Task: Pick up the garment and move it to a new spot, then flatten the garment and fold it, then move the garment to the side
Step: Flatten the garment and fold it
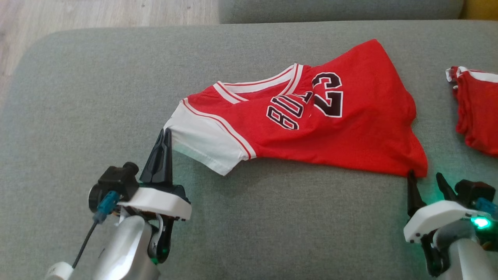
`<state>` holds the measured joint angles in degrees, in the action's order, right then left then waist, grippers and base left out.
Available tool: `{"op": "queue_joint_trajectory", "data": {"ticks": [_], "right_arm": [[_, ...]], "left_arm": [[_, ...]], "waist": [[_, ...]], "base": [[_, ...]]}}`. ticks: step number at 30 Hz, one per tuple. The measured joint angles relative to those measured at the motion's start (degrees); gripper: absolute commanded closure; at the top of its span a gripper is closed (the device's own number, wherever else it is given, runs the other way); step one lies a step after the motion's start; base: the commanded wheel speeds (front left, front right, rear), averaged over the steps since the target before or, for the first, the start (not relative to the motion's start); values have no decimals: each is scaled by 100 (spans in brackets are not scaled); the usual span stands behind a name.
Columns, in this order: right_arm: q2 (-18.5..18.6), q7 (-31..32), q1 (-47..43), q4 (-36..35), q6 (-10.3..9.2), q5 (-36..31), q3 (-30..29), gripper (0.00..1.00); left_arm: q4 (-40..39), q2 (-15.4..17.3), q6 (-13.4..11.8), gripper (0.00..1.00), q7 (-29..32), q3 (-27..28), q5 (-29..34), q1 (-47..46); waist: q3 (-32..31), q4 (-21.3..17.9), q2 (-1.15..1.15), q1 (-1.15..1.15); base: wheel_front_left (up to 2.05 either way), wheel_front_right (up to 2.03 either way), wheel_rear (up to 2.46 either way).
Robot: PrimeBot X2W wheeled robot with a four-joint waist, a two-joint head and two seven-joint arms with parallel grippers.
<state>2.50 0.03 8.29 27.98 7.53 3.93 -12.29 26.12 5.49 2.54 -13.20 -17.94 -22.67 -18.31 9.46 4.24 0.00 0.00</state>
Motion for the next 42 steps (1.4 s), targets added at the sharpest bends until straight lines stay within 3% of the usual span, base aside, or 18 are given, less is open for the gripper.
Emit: {"op": "queue_joint_trajectory", "data": {"ticks": [17, 18, 19, 28, 33, 42], "right_arm": [[15, -36, 745, 793, 0, -226, 3, 0], [18, -55, 773, 834, 0, -226, 4, 36], [21, -65, 798, 878, 0, -226, 22, 100], [23, -537, 825, 833, 0, 277, 613, 100], [15, -661, 748, 129, 0, 815, 861, 100], [16, -460, 816, -1446, 0, 913, 831, 100]], "left_arm": [[-93, 30, 5, 100, -49, -108, 3, -34], [-93, 30, 5, 100, -49, -111, 3, -41], [-92, 34, 5, 100, -49, -114, 2, -47], [-162, 40, 52, 100, 9, -49, -290, -60], [-604, -13, 91, 100, 153, 171, -735, -62], [-1684, -21, 20, 100, 689, 691, -1526, -499]], "waist": [[186, 48, 0, 0], [185, 47, 0, 0], [182, 44, 0, 0], [-56, -27, 0, 0], [-319, -99, 0, 0], [-738, -201, 0, 0]], "base": [[0, 0, 0], [0, 0, 0], [0, 0, 0], [0, 0, 0], [0, 0, 0], [0, 0, 0]]}}
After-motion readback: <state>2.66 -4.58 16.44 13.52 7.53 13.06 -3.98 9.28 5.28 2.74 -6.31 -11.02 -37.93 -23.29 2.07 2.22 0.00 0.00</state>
